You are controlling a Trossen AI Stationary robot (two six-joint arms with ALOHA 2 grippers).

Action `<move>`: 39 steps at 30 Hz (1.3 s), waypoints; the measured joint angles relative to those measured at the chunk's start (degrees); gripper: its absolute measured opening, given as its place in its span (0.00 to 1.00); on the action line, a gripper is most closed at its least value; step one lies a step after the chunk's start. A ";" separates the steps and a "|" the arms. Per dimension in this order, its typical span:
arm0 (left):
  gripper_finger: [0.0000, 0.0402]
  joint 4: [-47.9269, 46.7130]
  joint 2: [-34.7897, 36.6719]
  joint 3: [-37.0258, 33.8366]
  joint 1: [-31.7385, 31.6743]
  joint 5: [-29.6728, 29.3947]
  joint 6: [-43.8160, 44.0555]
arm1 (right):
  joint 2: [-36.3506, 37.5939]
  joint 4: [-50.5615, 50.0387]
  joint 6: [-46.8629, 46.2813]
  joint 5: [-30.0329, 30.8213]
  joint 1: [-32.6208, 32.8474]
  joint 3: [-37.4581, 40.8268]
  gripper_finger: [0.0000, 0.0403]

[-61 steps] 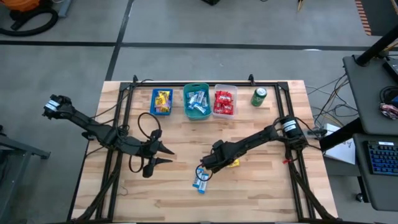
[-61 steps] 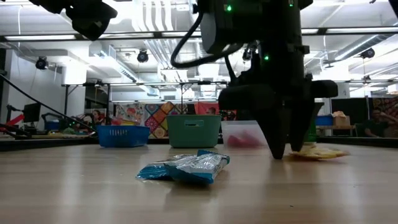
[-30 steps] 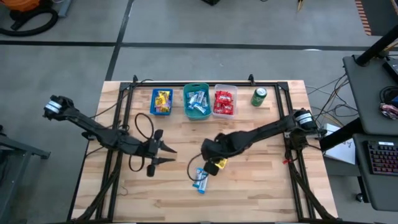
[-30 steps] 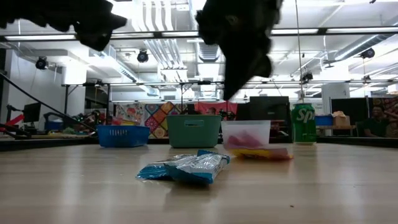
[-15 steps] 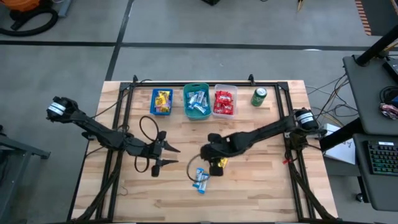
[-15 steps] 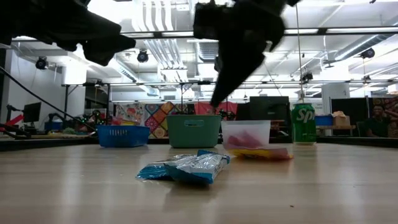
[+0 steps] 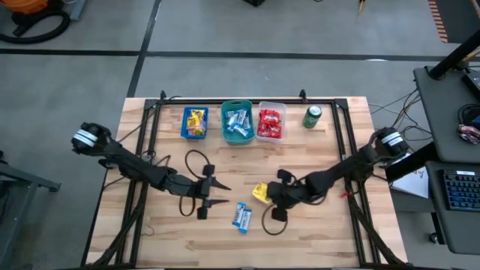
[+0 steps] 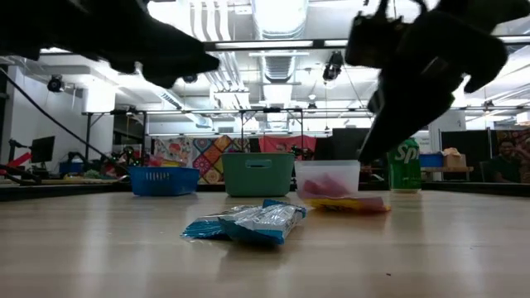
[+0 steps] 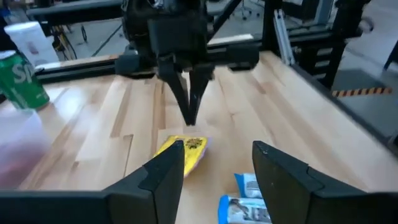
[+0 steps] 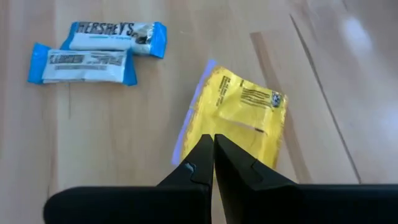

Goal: Sort candy
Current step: Put the yellow candy into the blue bin

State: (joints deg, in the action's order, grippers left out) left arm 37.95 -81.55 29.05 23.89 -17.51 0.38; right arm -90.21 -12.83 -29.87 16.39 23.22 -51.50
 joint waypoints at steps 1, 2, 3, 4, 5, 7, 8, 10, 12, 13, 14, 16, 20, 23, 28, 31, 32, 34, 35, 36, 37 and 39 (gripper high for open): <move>0.42 0.74 -1.63 0.65 -0.17 -0.04 -1.17 | 0.84 0.18 -0.54 0.84 0.66 0.69 0.02; 0.41 2.07 -3.37 1.44 -0.46 -0.12 -2.09 | 1.41 0.36 -0.66 1.73 1.40 1.32 0.02; 0.40 3.67 -4.80 2.12 -0.71 -0.07 -2.82 | 1.86 0.36 -0.89 2.56 1.93 1.73 0.02; 0.38 4.94 -5.87 2.34 -1.05 -0.01 -3.39 | 2.03 0.39 -0.84 3.15 2.51 1.96 0.03; 0.37 6.35 -6.93 2.64 -1.42 -0.01 -3.76 | 2.11 0.53 -0.59 3.20 2.91 2.17 0.03; 0.35 8.89 -8.54 3.27 -2.12 0.09 -3.85 | 1.94 0.62 -0.25 3.17 3.54 2.37 0.06; 0.34 9.35 -9.01 3.17 -2.40 0.08 -3.80 | 1.49 1.09 -0.17 3.22 3.76 2.38 0.08; 0.32 11.16 -10.02 3.13 -2.95 0.08 -3.14 | 0.59 1.80 -0.12 3.19 4.11 2.32 0.14; 0.30 11.41 -10.31 3.11 -3.13 0.03 -2.44 | -0.94 2.20 -0.11 3.26 4.29 2.35 0.21; 0.30 12.09 -10.53 3.13 -3.18 0.05 -2.20 | -1.61 2.71 -0.10 3.35 4.29 2.33 0.25; 0.29 12.65 -10.67 3.13 -3.18 0.05 -1.94 | -2.37 2.83 -0.11 3.66 4.33 2.35 0.30; 0.29 12.81 -10.65 3.13 -3.18 0.08 -1.74 | -3.93 4.34 -0.11 5.13 4.30 2.35 0.38; 0.28 12.89 -10.28 3.11 -3.43 0.06 -1.38 | -5.84 4.77 0.35 8.60 4.29 2.33 0.54; 0.28 12.88 -10.24 3.11 -3.82 0.05 -1.38 | -6.31 4.67 0.38 10.98 4.29 2.33 0.63; 0.28 12.86 -10.24 3.11 -4.59 0.08 -1.36 | -6.94 4.65 0.38 11.04 3.53 2.33 0.69; 0.28 12.86 -10.24 3.11 -4.89 0.08 -1.36 | -8.03 4.70 0.35 10.63 1.94 2.33 0.69; 0.28 12.86 -10.24 3.11 -4.91 0.08 -1.36 | -8.33 4.84 0.30 10.49 1.34 2.33 0.69; 0.28 12.84 -10.24 3.11 -4.91 0.08 -1.38 | -9.00 5.08 0.28 10.01 0.32 2.31 0.69; 0.28 12.83 -10.24 3.11 -4.91 0.08 -1.37 | -9.08 5.16 0.31 9.28 -0.18 2.31 0.69; 0.28 12.79 -10.24 3.11 -4.91 0.08 -1.36 | -9.24 5.13 0.39 8.44 -0.76 2.33 0.68; 0.28 12.76 -10.24 3.11 -4.88 0.08 -1.36 | -9.45 5.14 0.39 7.87 -1.36 2.33 0.67; 0.28 12.57 -10.24 3.09 -4.88 0.10 -1.36 | -9.85 5.09 0.22 7.60 -2.49 2.39 0.63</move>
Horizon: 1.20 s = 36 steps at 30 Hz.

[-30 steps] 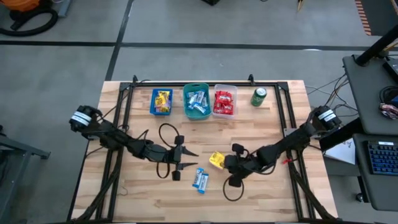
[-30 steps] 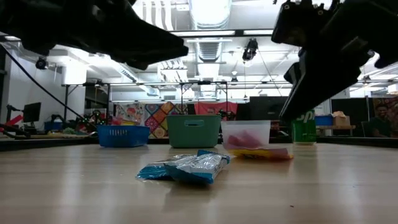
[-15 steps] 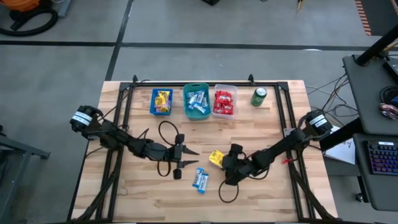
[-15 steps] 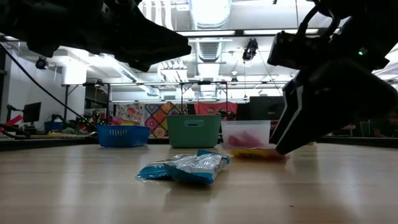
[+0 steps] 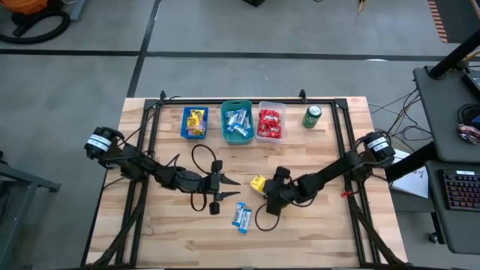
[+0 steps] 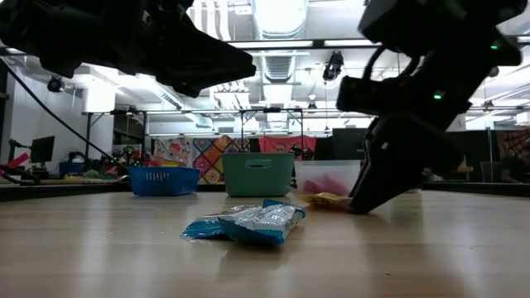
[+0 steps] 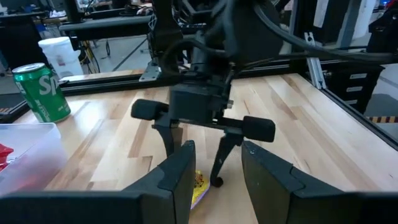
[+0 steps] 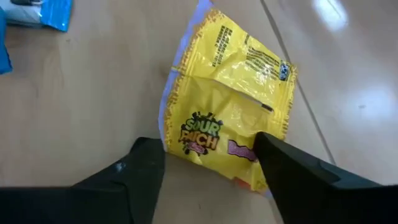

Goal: Sort candy
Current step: Put the yellow candy into the blue bin

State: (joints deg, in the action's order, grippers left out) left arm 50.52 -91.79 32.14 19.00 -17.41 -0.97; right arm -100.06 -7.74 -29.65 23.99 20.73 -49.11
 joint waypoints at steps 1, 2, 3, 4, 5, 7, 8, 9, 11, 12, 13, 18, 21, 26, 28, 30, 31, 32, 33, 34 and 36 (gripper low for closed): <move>0.28 -0.04 0.00 -0.02 0.00 -0.02 0.00 | -0.09 0.10 0.28 -0.70 -0.49 -0.06 0.60; 0.28 -0.04 0.00 -0.02 0.00 -0.02 0.00 | -0.31 0.20 0.26 -1.18 -0.93 -0.04 0.58; 0.28 -0.02 0.02 -0.02 0.00 -0.02 0.00 | -0.44 0.25 0.29 -1.69 -1.28 -0.06 0.55; 0.28 -0.02 0.02 -0.02 0.00 -0.01 0.00 | -0.60 0.36 0.29 -2.37 -1.68 -0.06 0.51; 0.28 -0.03 0.02 -0.02 0.00 -0.02 0.00 | -0.72 0.41 0.43 -2.81 -2.02 -0.06 0.47; 0.28 -0.04 0.02 -0.02 0.00 0.00 0.00 | -0.87 0.56 0.70 -2.94 -2.41 -0.06 0.39; 0.28 -0.05 0.02 -0.02 0.00 -0.01 0.00 | -0.89 0.62 0.80 -2.93 -2.54 -0.06 0.35; 0.28 -0.15 0.02 -0.02 0.00 0.00 0.00 | -0.79 0.64 1.07 -2.91 -2.62 -0.05 0.31; 0.28 -0.49 0.02 -0.02 0.00 0.00 0.00 | -0.51 1.09 2.00 -2.71 -2.64 0.00 0.22; 0.28 -0.52 0.02 -0.04 0.00 -0.02 0.00 | -0.15 1.32 2.26 -2.67 -2.66 0.05 0.17; 0.28 -0.52 0.02 -0.06 -0.04 -0.02 -0.02 | 0.17 1.34 2.46 -2.83 -2.71 0.11 0.12; 0.29 -0.48 0.07 -0.31 -0.11 -0.02 -2.37 | 2.64 3.69 0.64 -7.36 -3.08 0.33 0.05; 0.32 -0.46 0.07 -0.31 -0.09 0.00 -2.84 | 5.09 5.96 -2.25 -13.05 -3.90 0.35 0.04; 0.43 -0.54 0.07 -0.43 -0.09 1.83 -1.79 | 8.42 11.87 -3.82 -22.07 -4.36 0.33 0.04; 0.48 -0.61 0.07 -0.44 -0.09 2.79 -1.34 | 9.72 14.79 -3.82 -24.32 -4.26 0.31 0.04; 0.52 -0.89 0.07 -0.44 -0.09 3.02 -1.27 | 10.78 16.03 -3.76 -25.11 -4.28 0.29 0.03; 0.53 -0.89 0.07 -0.44 -0.06 3.02 -1.27 | 11.21 16.45 -3.68 -25.48 -4.29 0.29 0.03; 0.55 -0.90 0.07 -0.44 -0.04 3.13 -1.27 | 11.68 16.79 -3.59 -25.50 -4.37 0.29 0.03; 0.55 -0.89 0.07 -0.46 -0.04 3.54 -1.25 | 12.22 17.07 -3.48 -25.48 -4.37 0.29 0.03; 0.56 -0.89 0.07 -0.46 -0.04 4.14 -1.27 | 12.70 17.45 -3.34 -25.50 -4.34 0.29 0.03; 0.56 -0.73 0.07 -0.46 -0.04 4.98 -1.25 | 13.20 19.81 -2.14 -25.50 -4.32 0.25 0.03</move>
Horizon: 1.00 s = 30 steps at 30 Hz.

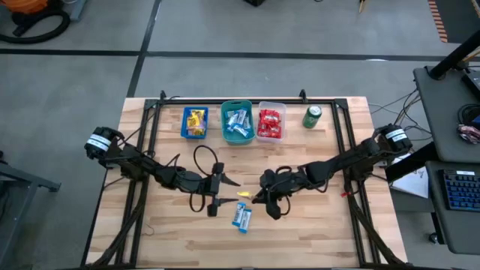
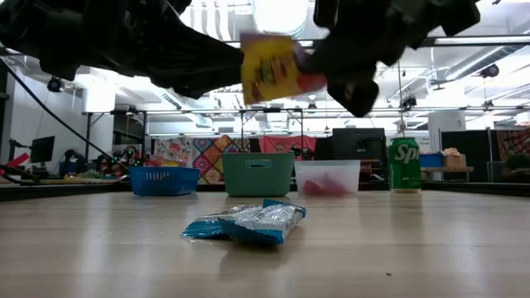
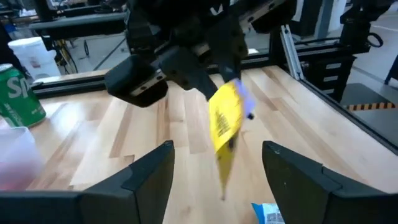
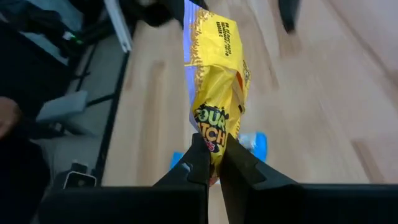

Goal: Sort candy
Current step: Put the yellow candy into the blue bin

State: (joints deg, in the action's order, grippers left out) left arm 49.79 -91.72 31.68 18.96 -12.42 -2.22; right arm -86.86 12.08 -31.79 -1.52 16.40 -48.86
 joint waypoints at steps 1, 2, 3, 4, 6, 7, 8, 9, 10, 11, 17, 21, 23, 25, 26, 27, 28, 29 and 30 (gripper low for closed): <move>0.56 0.22 0.00 0.00 0.00 0.00 0.00 | 0.12 0.99 1.08 -0.02 0.04 0.00 0.03; 0.56 0.39 0.00 0.00 0.00 0.00 0.00 | 0.12 2.26 1.79 -0.04 0.07 0.00 0.03; 0.55 0.41 0.00 0.00 0.00 0.00 0.00 | 0.12 3.70 2.34 -0.01 0.05 0.00 0.03; 0.54 0.36 0.00 0.02 0.00 0.02 0.00 | 0.12 4.80 2.86 -0.02 -0.07 -0.01 0.03; 0.53 0.93 -0.01 0.13 0.00 0.06 0.00 | 0.12 5.81 3.74 0.08 -0.30 -0.16 0.03; 0.51 1.33 0.00 0.13 0.00 0.08 -0.01 | 0.12 5.93 4.09 0.51 -0.34 -0.16 0.03; 0.49 1.52 0.00 0.13 0.00 0.09 -0.02 | 0.08 5.75 4.34 1.25 -0.44 -0.16 0.03; 0.46 1.49 0.00 0.13 0.05 0.09 -0.02 | 0.03 5.73 4.65 1.89 -0.44 -0.16 0.03; 0.43 1.41 -0.02 0.13 0.11 0.11 -0.01 | -0.02 5.77 4.91 2.65 -0.44 -0.16 0.03; 0.38 1.41 -0.02 0.13 0.11 0.11 -0.01 | -0.03 5.75 4.96 3.04 -0.46 -0.16 0.03; 0.04 0.97 -0.02 0.11 0.11 0.06 0.26 | 0.25 5.85 4.85 3.13 -0.61 -0.16 0.15; 0.03 -1.18 1.31 0.07 0.11 -0.52 0.60 | 1.74 4.35 4.83 4.57 -0.77 -0.16 0.28; 0.01 -4.31 3.39 0.07 0.07 -1.76 1.14 | 3.17 2.10 4.83 5.20 -1.18 -0.16 0.34; 0.01 -8.51 6.50 0.04 0.06 -4.25 1.79 | 5.25 -1.21 4.63 7.42 -1.34 -0.16 0.39; 0.01 -11.35 8.60 0.04 0.07 -6.29 2.03 | 6.36 -2.63 4.29 9.16 -1.36 -0.17 0.41; 0.01 -14.67 10.97 0.02 0.05 -8.60 2.59 | 7.43 -4.19 3.95 10.98 -1.36 -0.18 0.43; 0.01 -17.83 13.42 0.06 -0.15 -11.12 3.27 | 8.62 -6.02 3.49 12.83 -1.36 -0.18 0.45; 0.00 -21.69 15.94 0.19 -0.43 -13.91 4.10 | 9.68 -7.71 3.07 14.79 -1.33 -0.18 0.47; 0.00 -26.14 18.76 0.22 -0.81 -16.55 5.21 | 10.64 -9.15 2.79 16.48 -1.33 -0.18 0.48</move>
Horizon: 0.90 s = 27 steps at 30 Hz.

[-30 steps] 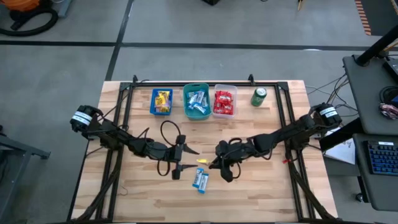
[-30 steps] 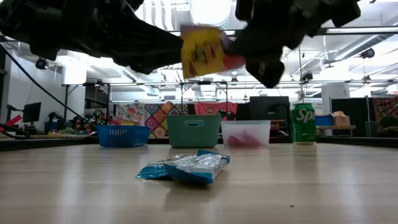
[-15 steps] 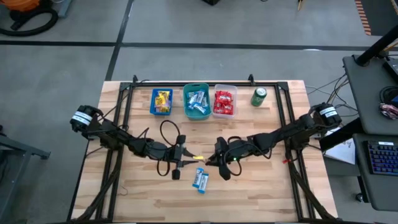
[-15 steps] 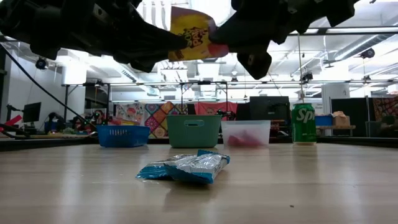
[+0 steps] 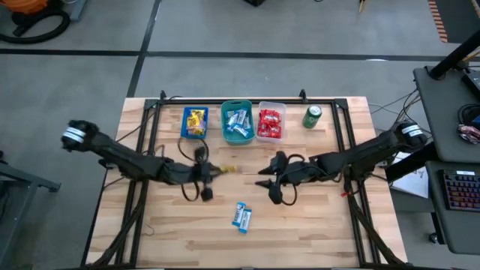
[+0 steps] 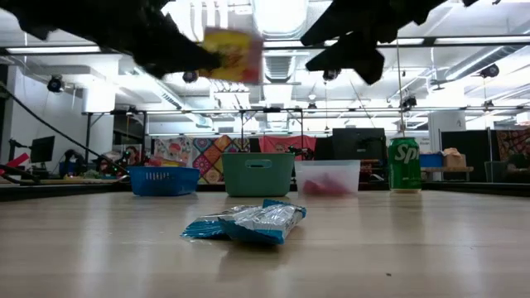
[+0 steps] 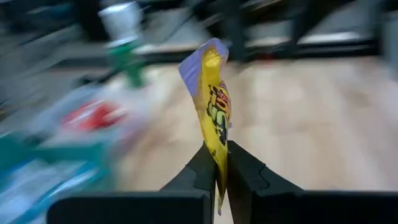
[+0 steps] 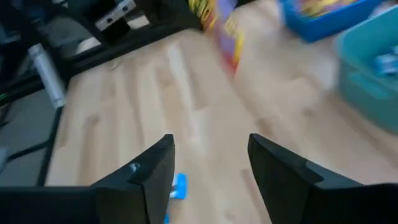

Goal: Sort candy
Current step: Put the yellow candy into the blue bin

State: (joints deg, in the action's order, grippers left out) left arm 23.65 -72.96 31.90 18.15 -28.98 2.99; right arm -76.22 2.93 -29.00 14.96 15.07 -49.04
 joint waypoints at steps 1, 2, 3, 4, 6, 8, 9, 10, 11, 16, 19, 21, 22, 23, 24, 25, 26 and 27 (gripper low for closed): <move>0.00 -4.50 2.76 0.09 -0.60 -2.39 1.33 | 0.90 -1.07 -0.13 1.64 0.00 0.00 0.49; 0.00 -9.12 5.51 0.31 -1.46 -4.36 2.99 | 1.83 -2.13 -0.31 2.99 0.00 0.00 0.49; 0.00 -13.23 8.24 0.48 -2.52 -5.70 4.80 | 2.36 -2.75 -0.39 4.14 0.00 0.00 0.50; 0.00 -17.77 11.04 0.65 -3.90 -6.24 6.52 | 2.83 -2.71 -0.37 4.96 -0.02 0.00 0.50; 0.00 -26.05 15.70 1.05 -7.43 -6.33 9.59 | 3.26 -2.64 0.07 5.85 -0.02 -0.02 0.49; 0.00 -33.38 19.75 1.11 -12.19 -5.53 12.46 | 3.27 -2.42 0.87 6.10 -0.02 -0.02 0.49; 0.00 -36.76 21.39 1.11 -15.30 -4.13 13.64 | 3.13 -2.28 1.23 6.11 -0.02 -0.02 0.48; 0.00 -38.85 22.74 1.16 -18.63 -2.31 14.55 | 3.04 -2.20 1.60 6.14 -0.02 -0.02 0.48; 0.00 -41.20 23.99 1.17 -22.46 0.09 15.04 | 2.97 -2.26 1.78 6.10 0.00 -0.02 0.48; 0.00 -45.71 24.99 0.42 -41.92 12.25 12.89 | 1.41 -2.48 1.88 6.15 0.00 -0.04 0.49; 0.00 -45.18 23.07 0.42 -52.80 22.10 9.42 | 0.66 -2.44 1.91 6.16 0.00 -0.05 0.49; 0.00 -44.53 21.10 0.39 -58.38 28.23 7.65 | -0.40 -1.74 1.81 6.22 0.00 -0.07 0.49; 0.00 -44.71 20.13 0.38 -60.83 30.55 7.03 | -0.54 -2.02 1.75 6.12 0.00 -0.09 0.49; 0.00 -44.79 19.13 0.33 -62.85 32.28 6.61 | -0.63 -2.82 1.74 6.12 0.00 -0.05 0.49; 0.00 -44.60 18.14 0.33 -64.26 33.60 6.36 | -0.95 -2.87 1.68 6.14 0.00 -0.02 0.49; 0.00 -44.63 17.18 0.33 -65.28 34.57 6.00 | -1.28 -2.39 1.60 6.14 0.00 -0.04 0.49; 0.00 -44.79 16.38 0.33 -65.91 35.45 5.50 | -1.41 -2.46 1.58 6.13 0.00 -0.04 0.49; 0.00 -44.44 15.53 0.33 -66.17 35.96 5.07 | -1.48 -2.90 1.60 6.12 0.00 -0.04 0.49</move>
State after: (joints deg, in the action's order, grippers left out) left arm -20.79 -57.43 32.23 -48.02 6.99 8.06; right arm -77.70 0.03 -27.40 21.08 15.07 -49.08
